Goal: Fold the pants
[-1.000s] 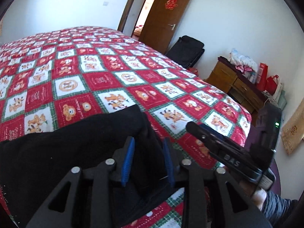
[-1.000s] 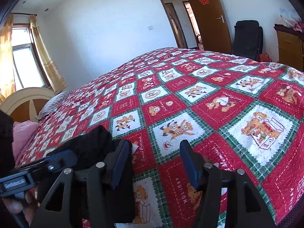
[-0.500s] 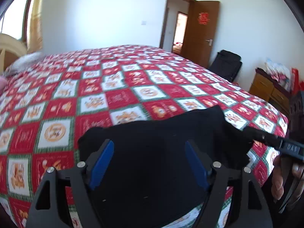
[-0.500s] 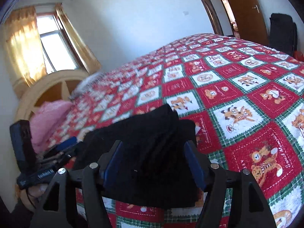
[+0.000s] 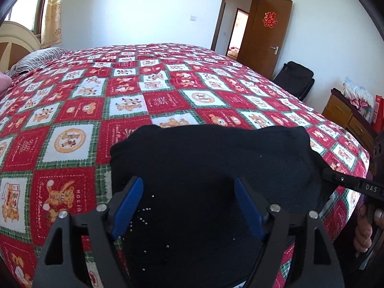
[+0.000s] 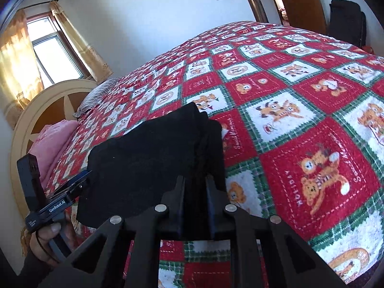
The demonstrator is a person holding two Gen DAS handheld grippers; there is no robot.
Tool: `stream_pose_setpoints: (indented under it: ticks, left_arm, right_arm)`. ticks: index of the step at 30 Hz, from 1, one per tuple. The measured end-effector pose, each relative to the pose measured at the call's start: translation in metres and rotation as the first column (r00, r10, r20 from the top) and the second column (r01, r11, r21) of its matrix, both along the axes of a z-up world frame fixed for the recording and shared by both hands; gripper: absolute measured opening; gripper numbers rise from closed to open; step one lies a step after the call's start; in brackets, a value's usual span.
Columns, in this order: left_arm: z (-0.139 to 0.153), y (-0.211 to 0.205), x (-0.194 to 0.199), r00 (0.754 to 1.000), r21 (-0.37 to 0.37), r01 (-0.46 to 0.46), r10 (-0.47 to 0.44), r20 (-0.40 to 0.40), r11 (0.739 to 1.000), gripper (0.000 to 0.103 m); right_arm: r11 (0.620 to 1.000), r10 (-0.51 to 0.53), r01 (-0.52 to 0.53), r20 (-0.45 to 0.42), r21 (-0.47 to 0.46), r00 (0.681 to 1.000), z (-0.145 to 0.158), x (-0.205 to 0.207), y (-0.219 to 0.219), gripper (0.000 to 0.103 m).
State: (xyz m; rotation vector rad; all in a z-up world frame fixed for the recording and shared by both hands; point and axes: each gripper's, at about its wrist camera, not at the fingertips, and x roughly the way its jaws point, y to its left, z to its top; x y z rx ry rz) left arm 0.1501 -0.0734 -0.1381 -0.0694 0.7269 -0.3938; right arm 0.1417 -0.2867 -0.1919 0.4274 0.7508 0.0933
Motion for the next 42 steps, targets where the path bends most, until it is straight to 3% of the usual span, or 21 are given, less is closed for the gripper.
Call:
stream_pose_setpoints:
  ticks: [3,5,10,13,17,21,23,26,27,29,32,38,42]
  left_arm:
    - [-0.001,0.000,0.000,1.000,0.006,-0.003,0.003,0.003,1.000,0.083]
    - [-0.005,0.000,0.002,1.000,0.011,-0.006,0.006,0.002,1.000,0.085]
    - [-0.011,-0.001,0.002,1.000,0.031,-0.006,0.006,0.005,1.000,0.091]
    - [-0.006,0.001,0.003,1.000,0.017,-0.005,0.005,0.003,1.000,0.091]
    - [0.005,0.001,0.004,1.000,0.018,0.000,-0.001,0.030,1.000,0.092]
    - [0.009,-0.001,0.016,0.999,0.027,-0.009,0.009,0.033,1.000,0.092]
    - [0.008,-0.004,0.019,0.999,0.038,-0.008,0.007,0.033,0.999,0.092]
    - [0.003,-0.009,0.024,1.000,0.066,-0.004,0.002,0.024,0.998,0.094]
    - [-0.001,-0.011,0.027,1.000,0.077,0.003,-0.004,0.013,0.997,0.099]
    - [-0.005,-0.014,0.031,1.000,0.095,0.008,-0.008,0.000,0.995,0.101]
    - [-0.008,-0.015,0.032,1.000,0.095,0.008,-0.007,-0.010,0.995,0.102]
    - [0.002,-0.006,0.012,1.000,0.060,0.010,-0.009,-0.016,0.998,0.102]
    - [0.006,0.001,-0.017,0.999,0.053,0.027,-0.028,0.014,0.998,0.102]
  right_arm:
    - [0.999,-0.001,0.003,0.040,-0.044,0.999,0.009,-0.006,0.002,0.015]
    - [0.998,-0.007,0.008,0.023,-0.066,1.000,0.005,-0.002,0.003,0.015]
    - [1.000,-0.019,0.019,-0.033,0.003,0.999,-0.010,0.005,-0.013,0.015]
    - [1.000,-0.021,0.020,-0.031,-0.021,0.999,-0.009,0.004,-0.011,0.016]
    - [0.990,-0.098,0.097,-0.001,-0.105,0.995,0.006,0.001,-0.009,0.050]
    - [0.983,-0.065,0.086,0.126,-0.164,0.990,0.040,0.005,0.008,0.051]
    - [0.993,0.016,0.001,0.144,-0.114,0.990,0.046,0.019,0.020,0.052]
    - [0.993,0.108,-0.113,0.130,0.037,0.986,0.035,0.050,0.027,0.055]
    - [0.993,0.098,-0.104,0.102,0.052,0.990,0.028,0.061,0.026,0.055]
    - [0.997,0.034,-0.035,0.013,0.070,0.999,0.006,0.081,0.015,0.055]
    - [0.983,0.033,-0.035,0.018,0.181,0.999,-0.004,0.083,-0.003,0.055]
    - [0.993,0.009,-0.011,0.023,0.119,1.000,0.012,0.054,-0.002,0.055]
    - [0.994,0.067,-0.071,0.056,0.077,0.996,0.023,0.016,0.011,0.055]
